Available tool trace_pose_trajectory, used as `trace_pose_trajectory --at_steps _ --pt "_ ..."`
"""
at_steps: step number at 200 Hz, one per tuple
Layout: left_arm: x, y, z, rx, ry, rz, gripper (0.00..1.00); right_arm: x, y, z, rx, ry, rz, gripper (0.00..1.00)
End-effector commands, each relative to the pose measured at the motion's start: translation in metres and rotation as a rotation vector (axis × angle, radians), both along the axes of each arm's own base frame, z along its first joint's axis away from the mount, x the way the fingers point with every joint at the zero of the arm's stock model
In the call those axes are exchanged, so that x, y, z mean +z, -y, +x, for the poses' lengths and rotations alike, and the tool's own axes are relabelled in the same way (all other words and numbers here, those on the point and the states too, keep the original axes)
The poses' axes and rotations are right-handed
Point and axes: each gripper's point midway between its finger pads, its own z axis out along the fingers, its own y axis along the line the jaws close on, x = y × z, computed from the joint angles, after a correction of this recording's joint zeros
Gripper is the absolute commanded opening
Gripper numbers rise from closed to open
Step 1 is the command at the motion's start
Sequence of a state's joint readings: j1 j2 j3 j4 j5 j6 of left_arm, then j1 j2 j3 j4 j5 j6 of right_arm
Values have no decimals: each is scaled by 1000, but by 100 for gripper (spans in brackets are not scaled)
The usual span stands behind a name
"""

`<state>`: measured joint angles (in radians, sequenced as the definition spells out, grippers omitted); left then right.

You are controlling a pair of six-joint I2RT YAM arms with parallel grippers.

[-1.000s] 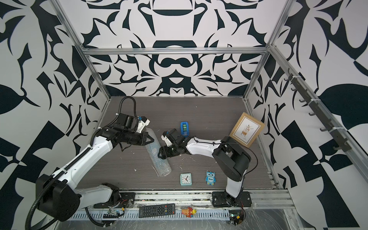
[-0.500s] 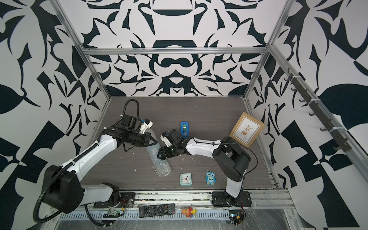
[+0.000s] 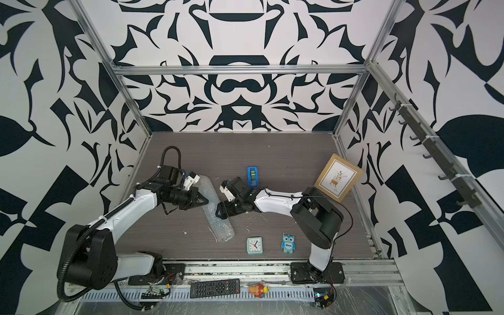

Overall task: Wrap wine bottles in bubble wrap
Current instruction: Stick the tape on the bubble wrap.

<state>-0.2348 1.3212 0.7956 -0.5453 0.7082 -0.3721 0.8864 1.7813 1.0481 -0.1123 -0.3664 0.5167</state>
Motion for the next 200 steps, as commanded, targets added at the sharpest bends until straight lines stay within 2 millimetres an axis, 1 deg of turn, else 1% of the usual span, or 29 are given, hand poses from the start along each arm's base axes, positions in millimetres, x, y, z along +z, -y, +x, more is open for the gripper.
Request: trace_pose_trajectory --at_steps 1,49,69,106,146,200 --pt "13 5 2 -6 12 -56 0 0 -1 0 16 17 -22 75" --pt "42 15 10 -7 44 -131 0 -2 0 0 7 17 -29 75" --pt "46 17 14 -6 52 -149 0 -2 0 1 -1 20 -19 75" --pt "41 27 20 -15 41 -173 0 0 -1 1 -8 29 4 75" --pt "41 38 23 -35 45 -181 0 0 1 0 -11 39 10 75" --pt "22 40 23 -32 21 -190 0 2 2 1 -18 48 13 75"
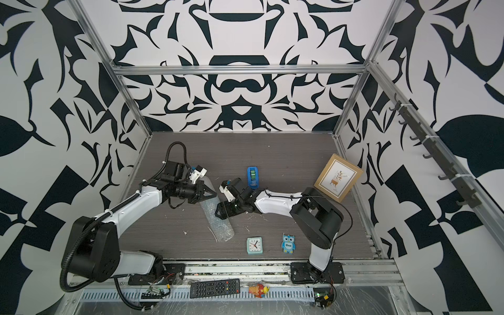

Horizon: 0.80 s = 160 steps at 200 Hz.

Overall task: Wrap wine bottles in bubble wrap
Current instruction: Stick the tape on the bubble wrap.

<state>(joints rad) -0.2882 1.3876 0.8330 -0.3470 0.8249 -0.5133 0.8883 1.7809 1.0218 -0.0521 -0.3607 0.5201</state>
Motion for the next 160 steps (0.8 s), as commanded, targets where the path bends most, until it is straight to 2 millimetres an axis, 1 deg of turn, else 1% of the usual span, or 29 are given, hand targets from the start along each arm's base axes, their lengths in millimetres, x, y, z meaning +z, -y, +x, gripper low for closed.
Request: trace_pose_trajectory --at_steps 1,50,78,121,160 --pt "-3 4 3 -5 -3 -33 0 3 4 -1 -15 26 -11 75" --pt "-6 10 10 -8 3 -72 0 4 6 0 -21 35 -3 75" --pt "-15 9 7 -12 -23 -60 0 3 6 0 -23 35 -3 75" --pt "-28 -5 -2 -2 -47 -2 0 1 6 0 -22 36 -12 75" --pt "-30 -18 -8 18 -50 35 0 0 7 0 -20 33 -18 75"
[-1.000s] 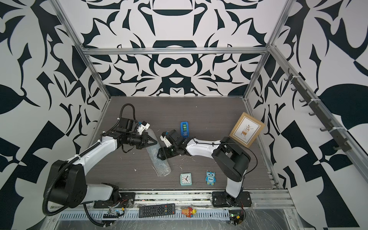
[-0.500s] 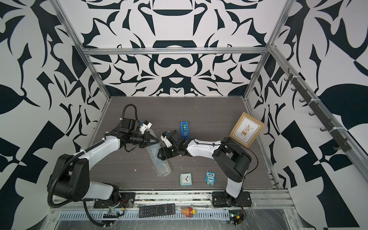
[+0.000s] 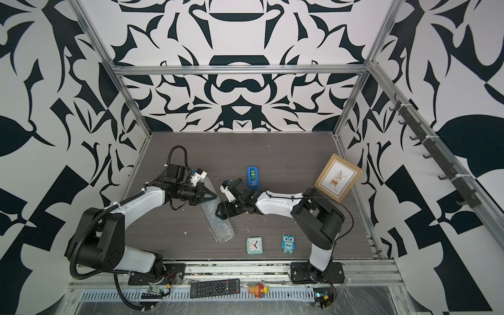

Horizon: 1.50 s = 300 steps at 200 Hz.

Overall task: Wrap wine bottles in bubble wrap
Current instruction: Stick the tape on the bubble wrap.

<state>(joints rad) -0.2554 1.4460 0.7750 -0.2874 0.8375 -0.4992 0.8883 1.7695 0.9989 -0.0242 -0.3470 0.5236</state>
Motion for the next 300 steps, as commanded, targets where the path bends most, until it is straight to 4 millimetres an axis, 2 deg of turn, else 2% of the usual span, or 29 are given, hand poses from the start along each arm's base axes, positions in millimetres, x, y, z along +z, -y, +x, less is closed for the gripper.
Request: trace_pose_trajectory --at_steps 1,55,185,233,300 --pt "-1 -10 -10 -1 -6 30 0 0 5 -1 -10 16 -24 75" --pt "0 -26 -16 23 -9 57 0 -1 5 -2 -6 15 -29 75" --pt "-14 -48 -33 53 -48 120 0 4 1 0 -1 19 -19 75" --pt "-20 -48 -33 69 -58 117 0 8 -1 1 -2 18 -8 75" --pt "-25 -46 -32 90 -67 99 0 25 -10 6 7 34 23 75"
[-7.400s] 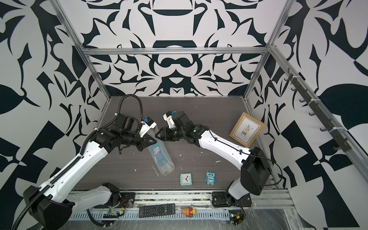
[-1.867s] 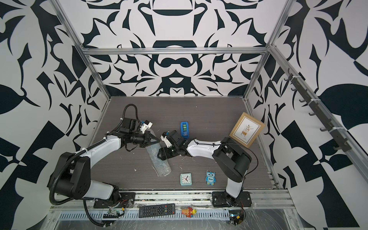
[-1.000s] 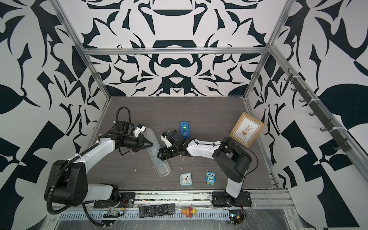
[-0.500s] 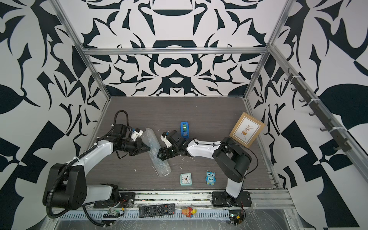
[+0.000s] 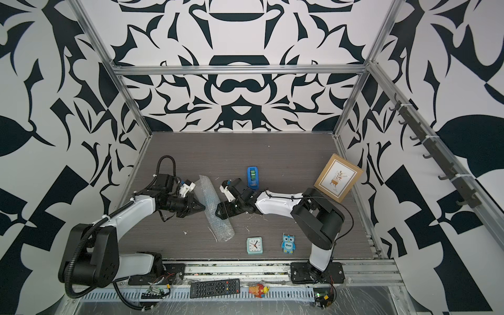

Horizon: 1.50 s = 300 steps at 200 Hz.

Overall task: Wrap wine bottles in bubble wrap
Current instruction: Stick the tape on the bubble wrap.

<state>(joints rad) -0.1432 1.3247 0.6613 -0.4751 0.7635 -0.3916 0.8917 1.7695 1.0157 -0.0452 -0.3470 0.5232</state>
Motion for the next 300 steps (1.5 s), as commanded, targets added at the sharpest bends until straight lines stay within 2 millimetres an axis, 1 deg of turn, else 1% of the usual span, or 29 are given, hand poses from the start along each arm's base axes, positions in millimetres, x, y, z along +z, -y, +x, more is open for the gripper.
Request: trace_pose_trajectory --at_steps 1,56,108,115,137,152,168,180,209,229,241,263,272,288,300 --pt "1 0 0 10 7 -14 0 22 -9 7 4 37 27 75" --pt "1 0 3 14 8 -13 0 39 -16 11 15 56 48 75" --pt "1 1 3 14 2 -16 0 60 -18 16 12 83 59 75" --pt "1 1 4 14 3 -16 0 61 -17 17 6 85 55 73" --pt "0 1 3 14 4 -16 0 63 -19 25 -6 83 54 60" --pt "0 1 3 15 2 -16 0 61 -22 31 -10 78 45 52" --pt "-1 0 3 16 0 -16 0 55 -27 34 -6 65 34 47" --pt "-1 0 3 16 0 -15 0 48 -30 35 4 50 21 44" --pt "-2 0 2 16 -3 -14 0 22 -25 33 0 17 -37 38" --pt "-2 0 1 15 -3 -14 0 14 -22 31 -2 4 -56 33" --pt "-2 0 1 15 -2 -13 0 11 -20 31 -6 3 -66 32" --pt "-3 0 1 16 -1 -13 0 15 -20 32 -8 10 -66 33" --pt "-3 0 1 16 -1 -13 0 20 -21 33 -8 16 -60 37" --pt "-3 0 1 16 -1 -14 0 33 -17 35 -17 52 -62 50" --pt "-3 0 1 17 -1 -15 0 45 -12 35 -22 101 -73 57"
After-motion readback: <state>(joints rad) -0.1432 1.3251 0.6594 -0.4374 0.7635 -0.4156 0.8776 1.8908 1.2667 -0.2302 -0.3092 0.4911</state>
